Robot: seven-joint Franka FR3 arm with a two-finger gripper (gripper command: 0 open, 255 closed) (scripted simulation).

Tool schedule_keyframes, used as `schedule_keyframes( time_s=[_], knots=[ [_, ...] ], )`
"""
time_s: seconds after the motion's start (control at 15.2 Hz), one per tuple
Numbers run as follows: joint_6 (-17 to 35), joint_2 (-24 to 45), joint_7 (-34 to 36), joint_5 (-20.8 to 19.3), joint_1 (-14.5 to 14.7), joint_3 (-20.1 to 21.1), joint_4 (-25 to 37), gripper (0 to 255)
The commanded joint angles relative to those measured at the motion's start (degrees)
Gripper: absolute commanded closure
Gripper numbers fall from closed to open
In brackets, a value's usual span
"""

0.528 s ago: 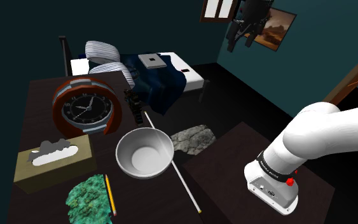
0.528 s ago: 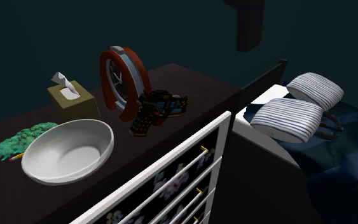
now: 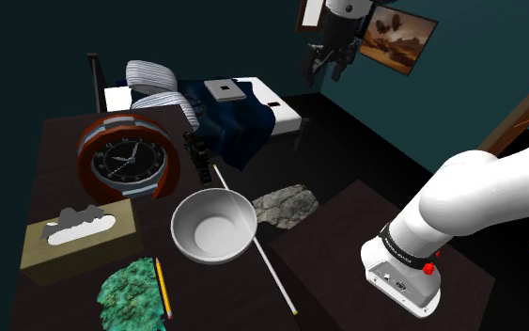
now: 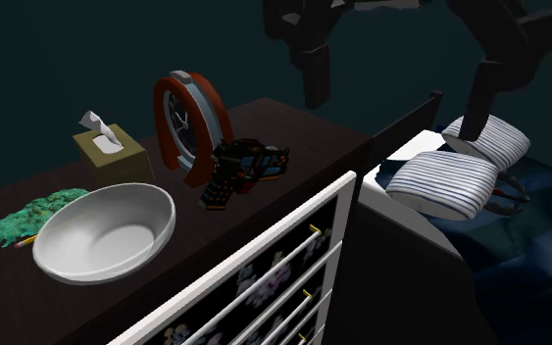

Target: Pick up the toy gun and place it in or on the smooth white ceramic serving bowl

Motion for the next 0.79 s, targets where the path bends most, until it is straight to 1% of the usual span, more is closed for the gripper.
schedule_keyframes(
  time_s=[0.0, 0.4, 0.73],
  knots=[
    [2.46, 3.57, 1.61, 0.64, 0.3, 1.27, 0.95, 0],
    [8.98, 14.4, 6.76, 1.58, 1.17, 5.33, 4.6, 0],
    [13.31, 24.27, 11.26, 0.86, 1.8, 8.42, 9.54, 0]
  ],
)
